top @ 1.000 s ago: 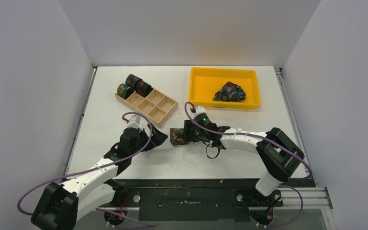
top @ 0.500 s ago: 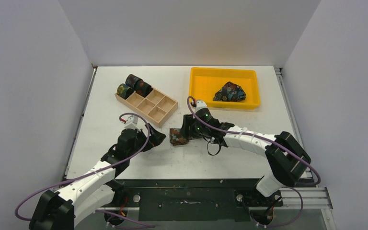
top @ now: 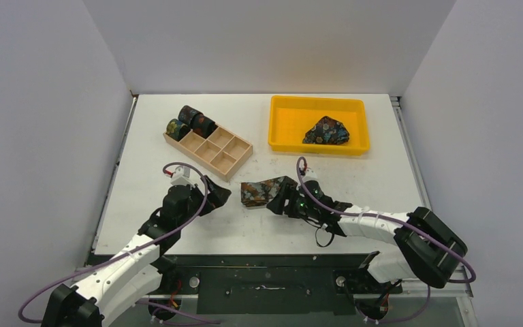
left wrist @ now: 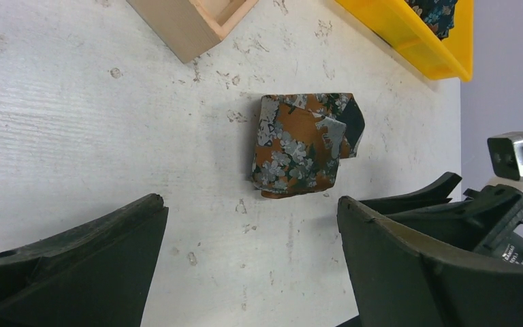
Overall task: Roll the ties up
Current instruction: Roll the tie at the center of the board.
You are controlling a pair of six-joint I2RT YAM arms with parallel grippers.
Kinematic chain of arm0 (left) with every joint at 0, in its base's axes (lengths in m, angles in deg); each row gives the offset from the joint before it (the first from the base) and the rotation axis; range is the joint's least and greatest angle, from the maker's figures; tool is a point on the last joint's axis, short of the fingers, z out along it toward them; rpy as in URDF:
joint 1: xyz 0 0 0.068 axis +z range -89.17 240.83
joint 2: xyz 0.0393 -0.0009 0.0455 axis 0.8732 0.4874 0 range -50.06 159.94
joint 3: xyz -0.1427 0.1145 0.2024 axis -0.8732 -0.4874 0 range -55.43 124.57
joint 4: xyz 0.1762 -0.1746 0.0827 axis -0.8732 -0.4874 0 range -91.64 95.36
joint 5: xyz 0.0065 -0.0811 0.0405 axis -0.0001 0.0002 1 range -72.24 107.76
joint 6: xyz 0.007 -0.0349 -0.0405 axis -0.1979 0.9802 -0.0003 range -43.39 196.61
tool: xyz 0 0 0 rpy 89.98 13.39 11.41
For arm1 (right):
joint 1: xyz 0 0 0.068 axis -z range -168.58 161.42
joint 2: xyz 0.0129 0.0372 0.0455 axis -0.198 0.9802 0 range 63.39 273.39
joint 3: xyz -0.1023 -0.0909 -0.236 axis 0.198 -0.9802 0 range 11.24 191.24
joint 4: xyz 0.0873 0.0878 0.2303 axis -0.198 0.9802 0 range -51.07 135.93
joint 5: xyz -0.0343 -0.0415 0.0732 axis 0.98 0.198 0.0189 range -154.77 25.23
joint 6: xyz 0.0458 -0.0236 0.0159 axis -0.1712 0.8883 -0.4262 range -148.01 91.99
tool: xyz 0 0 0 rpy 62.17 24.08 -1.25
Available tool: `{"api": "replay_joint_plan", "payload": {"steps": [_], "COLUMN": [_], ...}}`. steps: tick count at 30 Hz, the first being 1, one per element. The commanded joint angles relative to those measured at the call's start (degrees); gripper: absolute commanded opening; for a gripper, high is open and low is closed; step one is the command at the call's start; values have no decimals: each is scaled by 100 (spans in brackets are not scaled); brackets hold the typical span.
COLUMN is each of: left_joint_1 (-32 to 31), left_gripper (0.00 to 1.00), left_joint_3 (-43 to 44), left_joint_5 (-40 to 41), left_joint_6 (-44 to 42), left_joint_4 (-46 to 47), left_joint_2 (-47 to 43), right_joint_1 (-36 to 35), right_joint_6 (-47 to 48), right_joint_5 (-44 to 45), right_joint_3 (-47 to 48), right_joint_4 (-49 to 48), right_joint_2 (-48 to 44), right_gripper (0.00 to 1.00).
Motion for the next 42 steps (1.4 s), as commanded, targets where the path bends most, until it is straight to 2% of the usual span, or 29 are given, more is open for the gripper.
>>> {"api": "replay_joint_plan", "payload": {"steps": [1, 9, 26, 30, 36, 42], "left_joint_1": [40, 54, 76, 80, 96, 107], "left_gripper": [95, 95, 95, 95, 95, 94], "left_joint_3": [32, -115, -249, -187, -50, -113], "left_joint_5": [184, 264, 256, 289, 405, 356], "left_joint_6": [22, 45, 160, 143, 96, 138], "left_joint_4": [-317, -508, -475, -524, -602, -534], "left_joint_2": [-211, -660, -722, -698, -636, -666], "right_joint_1": [310, 975, 1115, 1278, 1354, 745], "right_joint_6": [-921, -935, -1172, -1158, -862, -1159], "right_joint_5": [335, -57, -743, -736, -636, -1142], "right_joint_3": [-281, 66, 1453, 1462, 751, -266], "right_joint_4": [-1101, -1504, -1943, -1846, -1478, -2452], "right_joint_2": [-128, 908, 3045, 2839, 1754, 1153], "right_gripper": [68, 69, 64, 64, 65, 67]}}
